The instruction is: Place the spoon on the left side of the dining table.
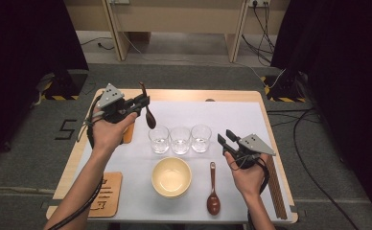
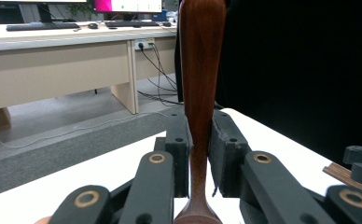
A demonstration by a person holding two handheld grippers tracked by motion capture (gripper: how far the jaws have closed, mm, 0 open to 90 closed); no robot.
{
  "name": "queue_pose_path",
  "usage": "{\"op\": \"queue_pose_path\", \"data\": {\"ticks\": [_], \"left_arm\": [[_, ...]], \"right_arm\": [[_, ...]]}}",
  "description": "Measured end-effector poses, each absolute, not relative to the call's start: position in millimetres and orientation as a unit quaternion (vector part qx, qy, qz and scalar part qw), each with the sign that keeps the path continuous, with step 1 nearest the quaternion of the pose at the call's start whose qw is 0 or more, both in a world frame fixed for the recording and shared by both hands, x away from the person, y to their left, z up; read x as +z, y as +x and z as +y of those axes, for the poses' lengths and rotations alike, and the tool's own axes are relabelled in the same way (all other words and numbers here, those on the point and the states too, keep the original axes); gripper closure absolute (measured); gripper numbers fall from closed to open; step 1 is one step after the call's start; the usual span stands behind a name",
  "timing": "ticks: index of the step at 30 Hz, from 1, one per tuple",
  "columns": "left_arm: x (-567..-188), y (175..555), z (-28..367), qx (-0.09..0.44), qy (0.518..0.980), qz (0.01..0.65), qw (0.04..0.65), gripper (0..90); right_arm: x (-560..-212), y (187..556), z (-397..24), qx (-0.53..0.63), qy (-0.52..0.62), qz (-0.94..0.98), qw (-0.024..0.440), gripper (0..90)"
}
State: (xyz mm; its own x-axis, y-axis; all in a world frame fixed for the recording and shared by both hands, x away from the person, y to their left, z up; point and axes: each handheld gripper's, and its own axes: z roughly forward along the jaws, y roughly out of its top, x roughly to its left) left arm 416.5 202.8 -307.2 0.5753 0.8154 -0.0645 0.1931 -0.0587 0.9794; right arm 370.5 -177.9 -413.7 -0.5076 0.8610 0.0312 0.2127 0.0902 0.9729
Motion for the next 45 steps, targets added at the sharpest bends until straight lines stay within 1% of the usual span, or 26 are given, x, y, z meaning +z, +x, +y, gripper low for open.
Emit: {"op": "queue_pose_path", "data": {"ticks": [20,34,45], "left_arm": [[-306.3,422.3,228.4,0.3,0.658,0.393,0.568,77.9],[-319.0,439.4,250.3,0.327,0.645,0.422,0.546,77.9],[-322.3,448.3,257.3,0.338,0.64,0.433,0.538,77.9]], "right_arm": [[-417.2,369.3,-184.0,0.541,0.407,0.673,0.299,61.2],[-418.0,370.8,-188.3,0.54,0.411,0.671,0.3,61.2],[-418.2,370.9,-189.0,0.539,0.41,0.671,0.302,61.2]]}}
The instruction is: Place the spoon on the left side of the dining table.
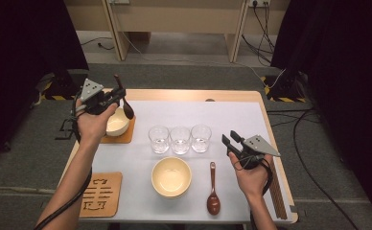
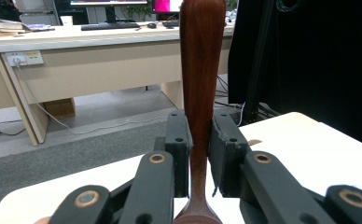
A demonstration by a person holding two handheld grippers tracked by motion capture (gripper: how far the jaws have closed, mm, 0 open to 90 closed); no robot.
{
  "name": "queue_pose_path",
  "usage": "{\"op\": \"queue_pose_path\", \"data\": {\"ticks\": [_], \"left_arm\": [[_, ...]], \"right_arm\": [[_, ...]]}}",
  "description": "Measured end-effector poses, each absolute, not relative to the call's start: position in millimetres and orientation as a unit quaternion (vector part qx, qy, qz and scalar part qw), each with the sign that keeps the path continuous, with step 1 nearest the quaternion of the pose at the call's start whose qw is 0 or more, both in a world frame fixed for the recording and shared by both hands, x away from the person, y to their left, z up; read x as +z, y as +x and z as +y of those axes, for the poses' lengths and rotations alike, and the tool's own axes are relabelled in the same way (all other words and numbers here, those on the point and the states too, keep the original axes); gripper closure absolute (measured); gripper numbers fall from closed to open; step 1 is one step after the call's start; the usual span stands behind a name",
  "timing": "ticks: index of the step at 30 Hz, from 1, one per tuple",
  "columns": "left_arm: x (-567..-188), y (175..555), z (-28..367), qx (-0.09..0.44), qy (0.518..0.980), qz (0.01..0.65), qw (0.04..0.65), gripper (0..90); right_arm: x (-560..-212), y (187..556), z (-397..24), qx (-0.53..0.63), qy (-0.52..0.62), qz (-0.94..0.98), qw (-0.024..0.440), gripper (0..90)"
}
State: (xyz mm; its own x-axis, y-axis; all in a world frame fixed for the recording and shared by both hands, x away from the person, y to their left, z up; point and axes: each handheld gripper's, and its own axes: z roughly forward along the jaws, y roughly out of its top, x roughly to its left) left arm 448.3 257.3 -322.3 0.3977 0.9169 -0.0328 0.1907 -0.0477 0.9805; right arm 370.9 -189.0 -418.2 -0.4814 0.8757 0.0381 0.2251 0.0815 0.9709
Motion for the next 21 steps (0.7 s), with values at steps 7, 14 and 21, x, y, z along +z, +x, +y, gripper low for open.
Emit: {"op": "queue_pose_path", "data": {"ticks": [7,14,21], "left_arm": [[-324.3,454.4,262.9,0.344,0.637,0.441,0.53,77.9],[-328.0,462.3,269.6,0.356,0.632,0.452,0.518,77.9],[-336.2,472.6,277.6,0.362,0.628,0.47,0.504,77.9]], "right_arm": [[-418.6,370.5,-189.6,0.54,0.412,0.67,0.301,61.2],[-418.8,370.3,-191.0,0.536,0.413,0.672,0.301,61.2],[-418.7,370.3,-191.0,0.537,0.413,0.67,0.302,61.2]]}}
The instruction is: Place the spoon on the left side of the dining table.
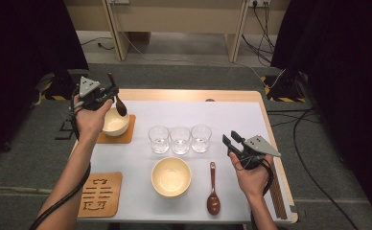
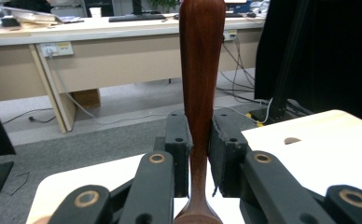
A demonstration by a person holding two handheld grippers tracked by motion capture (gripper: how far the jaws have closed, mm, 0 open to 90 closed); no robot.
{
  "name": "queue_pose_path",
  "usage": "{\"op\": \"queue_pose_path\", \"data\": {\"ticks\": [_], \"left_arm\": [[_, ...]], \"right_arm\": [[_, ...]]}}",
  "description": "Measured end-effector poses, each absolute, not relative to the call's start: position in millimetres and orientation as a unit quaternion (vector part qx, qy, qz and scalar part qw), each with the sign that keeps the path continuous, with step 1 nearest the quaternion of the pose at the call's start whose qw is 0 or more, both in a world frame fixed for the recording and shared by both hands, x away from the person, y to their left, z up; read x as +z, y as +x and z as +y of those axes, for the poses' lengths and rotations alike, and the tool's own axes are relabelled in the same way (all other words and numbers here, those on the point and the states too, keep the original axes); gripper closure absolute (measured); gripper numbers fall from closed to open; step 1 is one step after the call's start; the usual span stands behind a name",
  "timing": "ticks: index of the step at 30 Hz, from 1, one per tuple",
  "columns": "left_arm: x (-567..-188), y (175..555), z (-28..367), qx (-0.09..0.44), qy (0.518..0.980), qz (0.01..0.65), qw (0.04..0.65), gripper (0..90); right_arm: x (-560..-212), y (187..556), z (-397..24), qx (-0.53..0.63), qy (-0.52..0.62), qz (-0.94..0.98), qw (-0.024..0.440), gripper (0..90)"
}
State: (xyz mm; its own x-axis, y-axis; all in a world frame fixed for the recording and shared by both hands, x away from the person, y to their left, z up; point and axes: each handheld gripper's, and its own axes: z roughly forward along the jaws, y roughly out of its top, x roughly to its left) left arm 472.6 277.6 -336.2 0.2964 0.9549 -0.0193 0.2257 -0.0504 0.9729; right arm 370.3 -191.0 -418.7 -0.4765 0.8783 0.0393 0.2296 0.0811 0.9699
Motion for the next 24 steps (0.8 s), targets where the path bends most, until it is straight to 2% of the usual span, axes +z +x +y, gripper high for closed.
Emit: {"op": "queue_pose_path", "data": {"ticks": [24], "left_arm": [[-373.9,500.7,298.5,0.353,0.642,0.524,0.434,77.9]], "right_arm": [[-421.2,370.7,-190.3,0.537,0.415,0.672,0.297,61.2]]}}
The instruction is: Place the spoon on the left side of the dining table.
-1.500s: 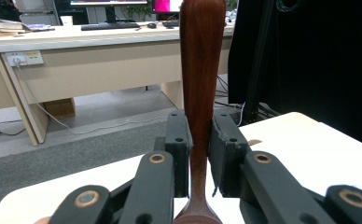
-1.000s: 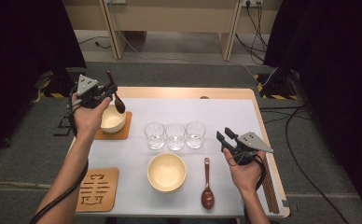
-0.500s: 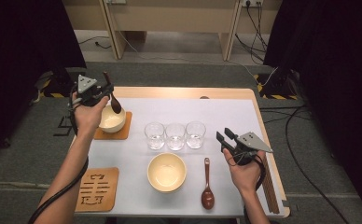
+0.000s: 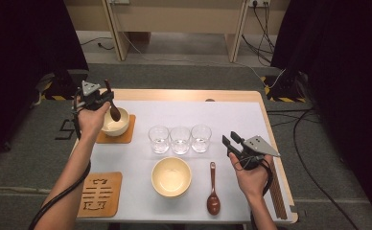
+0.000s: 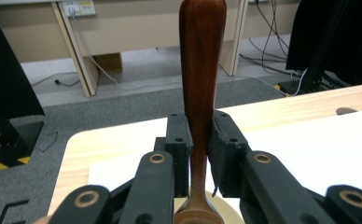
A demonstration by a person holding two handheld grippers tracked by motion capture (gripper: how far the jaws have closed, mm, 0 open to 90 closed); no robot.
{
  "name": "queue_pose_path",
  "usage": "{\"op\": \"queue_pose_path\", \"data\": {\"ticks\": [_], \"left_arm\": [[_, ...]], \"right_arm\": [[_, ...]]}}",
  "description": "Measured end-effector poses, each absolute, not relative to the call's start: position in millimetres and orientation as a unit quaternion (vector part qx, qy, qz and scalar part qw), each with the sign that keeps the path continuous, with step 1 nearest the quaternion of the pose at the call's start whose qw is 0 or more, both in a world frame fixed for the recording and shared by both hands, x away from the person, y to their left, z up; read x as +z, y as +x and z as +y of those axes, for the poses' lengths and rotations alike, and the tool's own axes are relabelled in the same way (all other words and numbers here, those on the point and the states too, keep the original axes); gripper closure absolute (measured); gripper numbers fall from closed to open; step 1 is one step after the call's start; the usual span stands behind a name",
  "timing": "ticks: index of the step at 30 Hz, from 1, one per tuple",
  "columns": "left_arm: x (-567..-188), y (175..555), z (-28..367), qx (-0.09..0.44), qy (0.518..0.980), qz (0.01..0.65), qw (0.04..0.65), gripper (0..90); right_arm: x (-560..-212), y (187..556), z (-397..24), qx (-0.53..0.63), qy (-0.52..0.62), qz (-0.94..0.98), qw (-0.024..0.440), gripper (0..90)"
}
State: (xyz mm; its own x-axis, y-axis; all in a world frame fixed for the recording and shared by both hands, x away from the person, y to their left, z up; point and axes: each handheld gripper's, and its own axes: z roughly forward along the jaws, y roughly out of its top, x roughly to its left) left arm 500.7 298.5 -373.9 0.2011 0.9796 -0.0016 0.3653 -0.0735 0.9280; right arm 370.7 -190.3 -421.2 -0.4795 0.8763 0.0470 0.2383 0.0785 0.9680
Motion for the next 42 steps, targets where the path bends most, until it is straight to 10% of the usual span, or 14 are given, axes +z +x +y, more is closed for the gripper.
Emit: {"op": "queue_pose_path", "data": {"ticks": [42], "left_arm": [[-421.4,551.0,306.8,0.305,0.611,0.635,0.362,77.6]], "right_arm": [[-423.0,372.1,-190.2,0.538,0.415,0.673,0.292,61.1]]}}
